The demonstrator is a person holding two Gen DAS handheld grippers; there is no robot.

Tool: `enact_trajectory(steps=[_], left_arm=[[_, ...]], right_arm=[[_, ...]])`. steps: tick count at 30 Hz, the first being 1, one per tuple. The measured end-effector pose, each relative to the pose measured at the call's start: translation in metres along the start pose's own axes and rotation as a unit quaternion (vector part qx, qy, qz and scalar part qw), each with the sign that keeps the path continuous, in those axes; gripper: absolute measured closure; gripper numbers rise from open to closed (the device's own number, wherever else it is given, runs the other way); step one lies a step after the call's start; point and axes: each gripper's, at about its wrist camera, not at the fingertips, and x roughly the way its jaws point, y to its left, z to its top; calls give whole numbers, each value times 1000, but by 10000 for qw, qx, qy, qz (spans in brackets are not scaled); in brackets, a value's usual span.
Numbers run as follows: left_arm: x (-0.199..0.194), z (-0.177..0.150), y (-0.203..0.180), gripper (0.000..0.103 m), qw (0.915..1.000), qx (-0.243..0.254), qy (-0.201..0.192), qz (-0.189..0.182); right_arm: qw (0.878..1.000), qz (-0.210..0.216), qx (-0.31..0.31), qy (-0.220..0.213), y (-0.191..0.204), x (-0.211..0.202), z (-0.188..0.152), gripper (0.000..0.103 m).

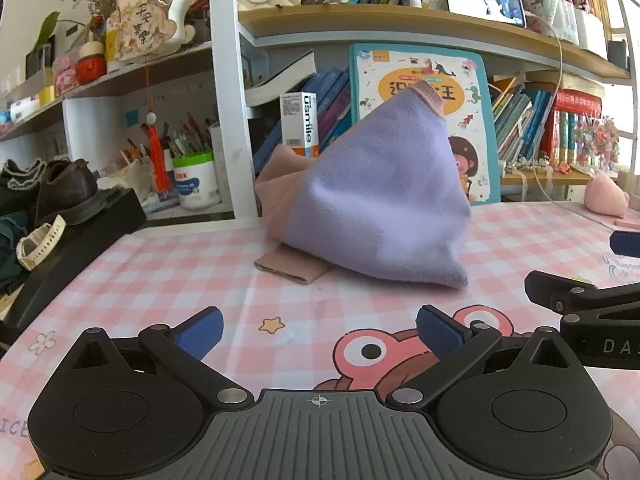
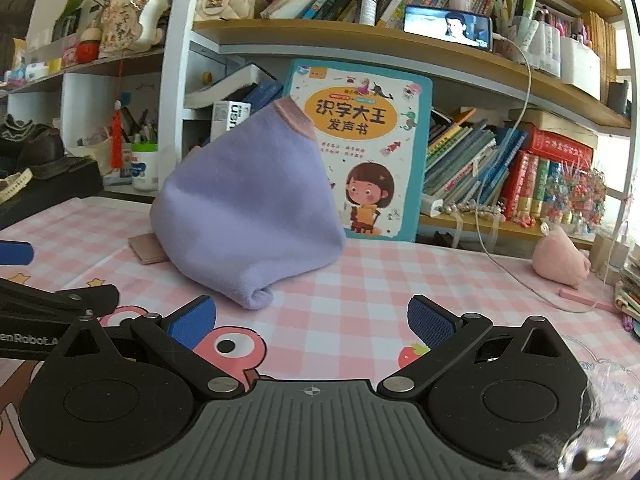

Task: Fold clothes
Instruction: 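Move the left tool to the sweater and close it on the fabric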

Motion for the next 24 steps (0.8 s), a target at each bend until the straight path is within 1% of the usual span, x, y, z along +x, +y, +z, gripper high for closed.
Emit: enact_trajectory(steps=[2, 5, 7, 9, 11, 14, 16, 19, 21, 24], left_arm=[[-2, 0, -1, 0, 10000, 19, -53, 33], [-5, -1, -2, 0, 9998, 64, -153, 58], [-6, -1, -5, 0, 9998, 152, -153, 12], [-5, -1, -6, 0, 9997, 205, -67, -121], [-5, -1, -6, 0, 9997, 179, -72, -172], [-7, 0, -7, 0, 9995, 208, -63, -208], [-7, 5, -8, 0, 9994, 240, -33, -253], [-7, 16, -11, 0, 9992, 261, -115, -284], [-4, 23, -15, 0, 9989, 325, -221, -271], [4, 31, -24, 0, 9983, 439, -293, -265]], right_arm=[[9997, 162, 0, 188, 0, 1, -1, 0], [9970, 507, 211, 545, -4, 5, -4, 0], [9967, 478, 419, 512, -10, 4, -4, 0], [9958, 458, 629, 476, -16, 3, -5, 0], [9939, 550, 857, 418, -24, 1, -6, 0], [9931, 651, 896, 384, -30, -1, -2, 0], [9927, 765, 854, 362, -34, -1, 5, 0], [9899, 1034, 910, 337, -43, 4, 22, 0], [9857, 1227, 1066, 448, -51, 14, 32, 0], [9798, 1342, 1339, 641, -68, 37, 45, 0]])
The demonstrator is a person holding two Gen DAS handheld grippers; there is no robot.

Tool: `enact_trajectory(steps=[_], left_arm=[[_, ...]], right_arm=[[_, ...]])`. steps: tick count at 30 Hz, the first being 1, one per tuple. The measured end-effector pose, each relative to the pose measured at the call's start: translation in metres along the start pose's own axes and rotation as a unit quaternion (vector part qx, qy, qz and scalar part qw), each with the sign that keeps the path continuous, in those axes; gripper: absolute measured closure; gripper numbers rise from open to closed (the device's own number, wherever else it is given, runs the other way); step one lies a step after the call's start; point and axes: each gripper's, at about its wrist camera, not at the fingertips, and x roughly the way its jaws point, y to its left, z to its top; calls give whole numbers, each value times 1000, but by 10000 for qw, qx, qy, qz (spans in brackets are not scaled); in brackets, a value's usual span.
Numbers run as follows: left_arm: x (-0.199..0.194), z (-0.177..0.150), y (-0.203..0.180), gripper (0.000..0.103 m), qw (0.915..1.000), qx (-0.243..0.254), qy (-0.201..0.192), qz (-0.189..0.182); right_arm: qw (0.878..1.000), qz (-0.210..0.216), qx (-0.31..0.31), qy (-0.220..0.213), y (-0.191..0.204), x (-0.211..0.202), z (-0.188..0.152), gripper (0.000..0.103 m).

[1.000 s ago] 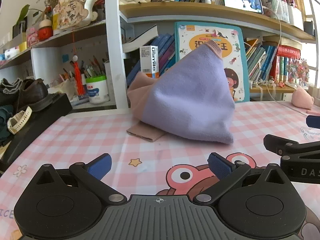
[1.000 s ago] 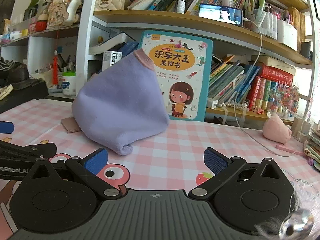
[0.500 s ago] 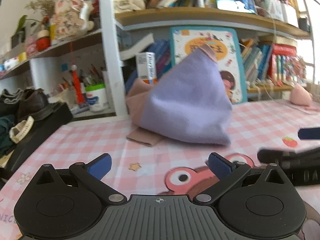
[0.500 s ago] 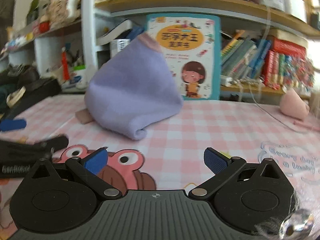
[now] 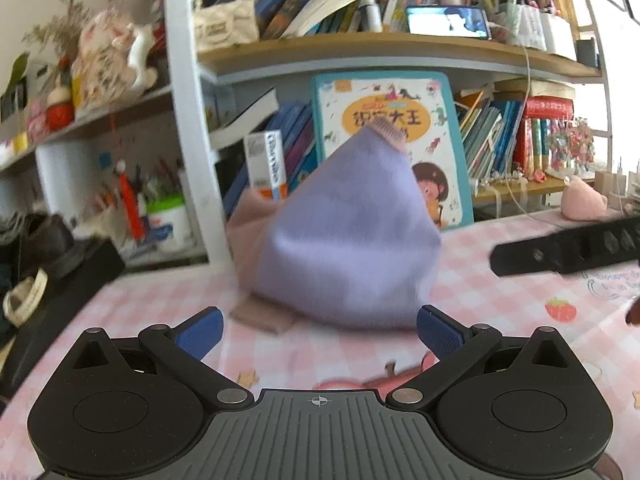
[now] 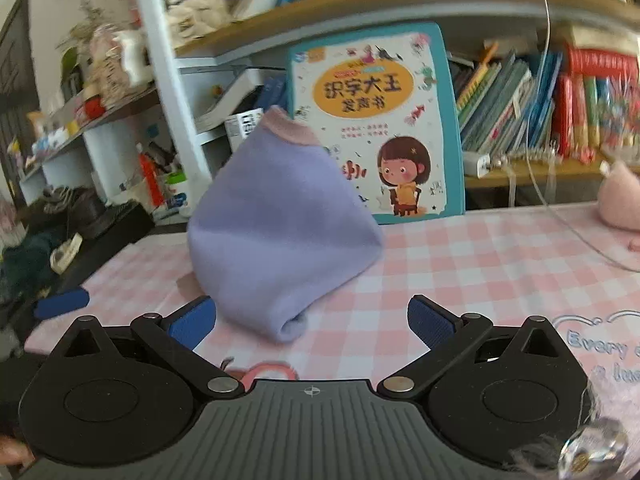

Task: Fold clothes
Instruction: 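Move the left tool to the sweater and close it on the fabric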

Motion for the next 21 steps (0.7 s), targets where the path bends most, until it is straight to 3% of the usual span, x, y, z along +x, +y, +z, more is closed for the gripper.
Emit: enact_trajectory(steps=[5, 9, 16, 21], left_arm=[[21, 5, -15, 0, 9998, 98, 149, 34], [35, 5, -27, 0, 9994, 132, 313, 61], [66, 10, -58, 1, 9979, 447, 476, 37], [100, 12, -67, 18, 9947, 457, 914, 115]], right_arm=[[9998, -28, 175, -20, -29, 33, 16, 0], [9991, 312, 271, -14, -43, 47, 15, 0], [9977, 405, 469, -290, -61, 38, 14, 0], [9944, 439, 921, -269, -86, 34, 14, 0]])
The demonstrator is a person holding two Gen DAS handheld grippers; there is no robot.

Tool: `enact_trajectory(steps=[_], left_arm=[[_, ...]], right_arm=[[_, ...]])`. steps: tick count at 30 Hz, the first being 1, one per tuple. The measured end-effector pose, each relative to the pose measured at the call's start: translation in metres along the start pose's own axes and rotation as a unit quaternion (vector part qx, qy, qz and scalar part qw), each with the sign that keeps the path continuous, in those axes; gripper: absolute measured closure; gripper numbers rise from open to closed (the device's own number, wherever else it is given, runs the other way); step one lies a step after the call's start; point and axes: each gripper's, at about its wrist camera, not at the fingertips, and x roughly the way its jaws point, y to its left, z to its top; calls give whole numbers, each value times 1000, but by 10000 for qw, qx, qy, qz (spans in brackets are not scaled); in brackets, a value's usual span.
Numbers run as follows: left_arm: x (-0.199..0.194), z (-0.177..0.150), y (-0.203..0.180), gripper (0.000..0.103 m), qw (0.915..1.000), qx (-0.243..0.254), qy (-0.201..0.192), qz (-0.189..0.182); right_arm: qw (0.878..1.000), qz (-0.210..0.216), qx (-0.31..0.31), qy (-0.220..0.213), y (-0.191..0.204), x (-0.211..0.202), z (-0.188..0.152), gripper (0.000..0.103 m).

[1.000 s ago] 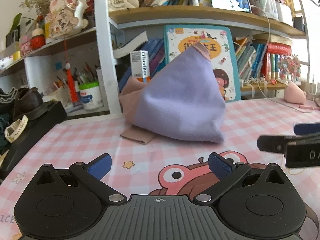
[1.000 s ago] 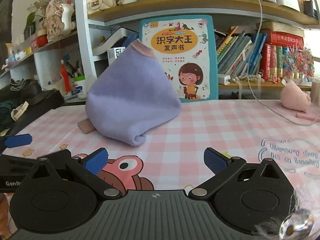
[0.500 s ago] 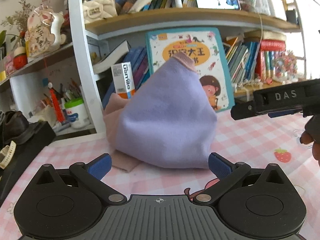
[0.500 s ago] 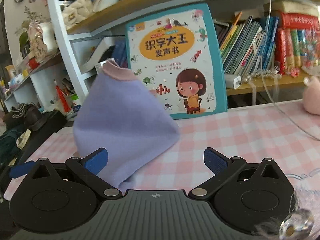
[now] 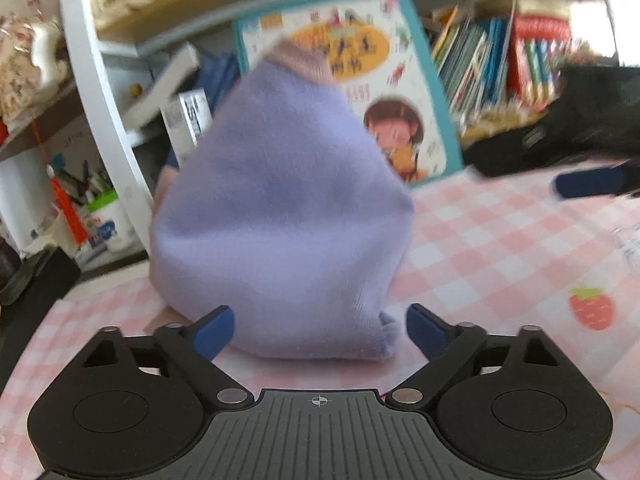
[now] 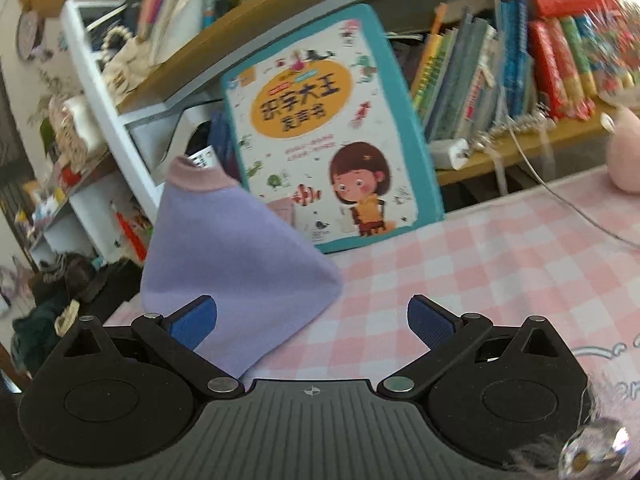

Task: Fold clothes
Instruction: 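Move the left tool to the sweater and close it on the fabric, then lift the sweater with the left tool while the right tool grasps the pink cuff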

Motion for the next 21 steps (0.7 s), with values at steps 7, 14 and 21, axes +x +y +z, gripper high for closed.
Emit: enact_trajectory(steps=[7, 14, 21], left_arm=[[6, 0, 18, 52, 9983, -582, -80, 2], [-32, -5, 53, 90, 9924, -1154, -287, -305], [-75, -23, 70, 97, 9888, -1366, -381, -465]], right_arm=[[9996, 189, 149, 149, -7, 2, -1, 0], [9981, 535, 12, 303, 5, 2, -7, 0], [9945, 851, -232, 565, 25, 6, -16, 0]])
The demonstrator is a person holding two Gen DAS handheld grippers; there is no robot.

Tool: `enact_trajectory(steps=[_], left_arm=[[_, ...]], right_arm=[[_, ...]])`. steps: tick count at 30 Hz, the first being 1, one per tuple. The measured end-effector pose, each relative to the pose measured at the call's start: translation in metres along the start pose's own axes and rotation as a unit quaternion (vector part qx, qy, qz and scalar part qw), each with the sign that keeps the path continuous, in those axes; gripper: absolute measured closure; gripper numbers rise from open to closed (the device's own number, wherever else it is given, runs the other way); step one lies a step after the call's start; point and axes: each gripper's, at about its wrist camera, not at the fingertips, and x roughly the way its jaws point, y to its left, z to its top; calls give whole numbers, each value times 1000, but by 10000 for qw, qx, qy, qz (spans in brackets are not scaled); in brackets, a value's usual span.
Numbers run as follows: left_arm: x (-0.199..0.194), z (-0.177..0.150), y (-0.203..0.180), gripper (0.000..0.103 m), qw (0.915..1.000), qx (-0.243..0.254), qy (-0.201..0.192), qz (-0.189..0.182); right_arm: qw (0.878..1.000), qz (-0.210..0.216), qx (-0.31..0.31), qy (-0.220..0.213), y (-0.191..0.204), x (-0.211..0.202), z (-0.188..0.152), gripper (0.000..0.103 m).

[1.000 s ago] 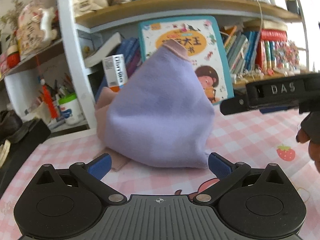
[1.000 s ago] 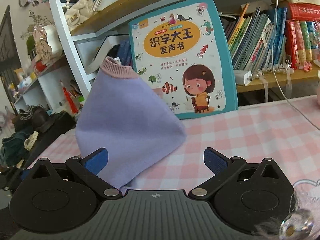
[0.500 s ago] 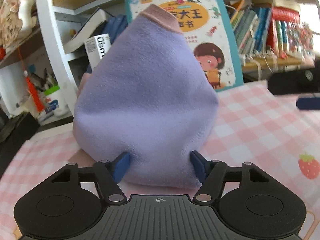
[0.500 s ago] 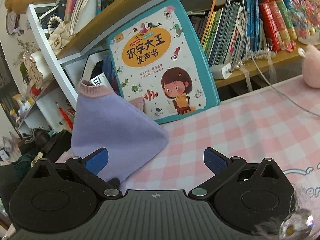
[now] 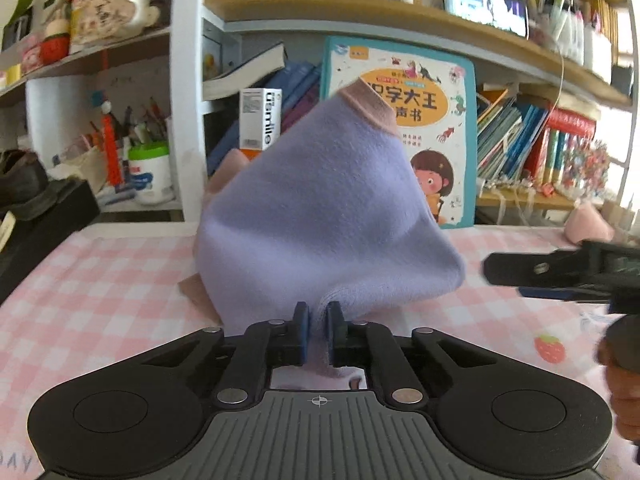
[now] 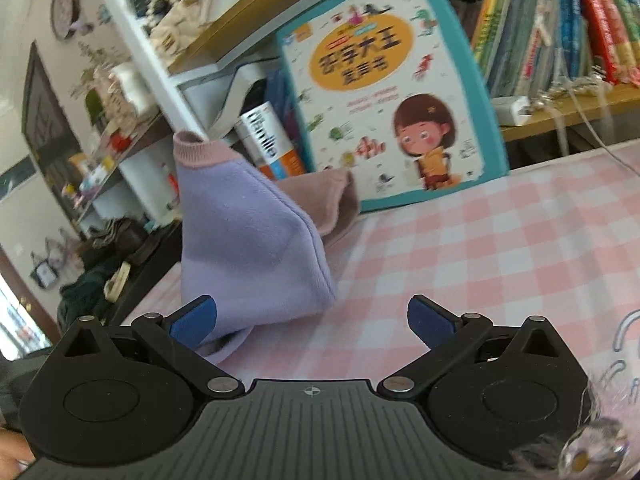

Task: Fold clothes
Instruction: 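Lift the sweater with the left tool while the right tool grasps the pink cuff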

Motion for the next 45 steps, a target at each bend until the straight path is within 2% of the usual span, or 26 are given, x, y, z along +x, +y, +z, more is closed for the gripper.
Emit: enact_trajectory(steps=[7, 10, 11, 12, 13, 15, 16, 19, 21, 23, 25, 28, 31, 33, 34, 36, 37, 38, 39, 41, 43, 45], left_arm=[[-8, -20, 9, 96, 9992, 356, 179, -19], [-9, -25, 5, 91, 9986, 517, 100, 81], [-9, -26, 2, 90, 9982, 590, 77, 121], [-8, -27, 0, 88, 9976, 675, 63, 149], [-7, -28, -2, 87, 9968, 762, 75, 208], [-3, -31, -4, 84, 9951, 904, 114, 396], [1, -33, -3, 81, 9944, 924, 159, 491], [8, -31, 5, 78, 9950, 777, 273, 559], [8, -29, 12, 91, 9965, 614, 283, 493], [-1, -26, 17, 93, 9982, 448, 138, 370], [-18, -22, 22, 94, 9994, 226, -167, 182], [-56, -6, 21, 95, 9960, 189, -872, 74], [-93, 12, 22, 95, 9870, 185, -1597, -51], [-103, 21, 22, 95, 9835, 211, -1789, -136], [-104, 22, 21, 95, 9834, 238, -1791, -144], [-104, 23, 20, 96, 9837, 280, -1772, -158], [-102, 19, 20, 96, 9844, 274, -1733, -164], [-99, 15, 21, 96, 9849, 261, -1698, -191], [-99, 12, 22, 96, 9853, 247, -1676, -236], [-101, 5, 23, 96, 9859, 295, -1624, -264], [-105, -1, 23, 95, 9866, 372, -1569, -258], [-108, -5, 26, 95, 9875, 377, -1503, -284]], right_arm=[[9983, 24, -571, 107, 22, 16, 4, 4], [9977, 19, -607, 311, 29, 32, 4, 20], [9975, -2, -597, 381, 31, 38, 3, 27], [9974, -2, -584, 434, 34, 43, 3, 42], [9972, -12, -573, 482, 36, 47, 2, 51], [9965, -218, -649, 479, 40, 50, -1, 87], [9960, -254, -709, 480, 41, 49, -2, 96], [9982, 224, -274, 490, 32, 39, -1, 96], [9966, 703, 62, 430, 28, 26, 3, 97], [9887, 1373, 519, 295, 24, 10, 9, 97], [9754, 2001, 915, 93, 21, -6, 17, 97], [9660, 2373, 954, -366, 28, -32, 29, 97], [9524, 2718, 1151, -758, 30, -54, 39, 97], [9522, 2666, 1227, -851, 31, -65, 41, 97], [9562, 2530, 1247, -785, 32, -65, 39, 97], [9602, 2317, 1474, -512, 27, -59, 32, 87], [9603, 2198, 1682, -349, 22, -52, 26, 75], [9593, 2062, 1921, -168, 15, -45, 20, 45], [9571, 1952, 2141, -53, 8, -38, 13, 42], [9488, 1856, 2549, 172, -3, -25, 2, 42], [9339, 1963, 2964, 378, -11, -10, -5, 47], [9219, 2075, 3227, 531, -14, 3, -9, 72]])
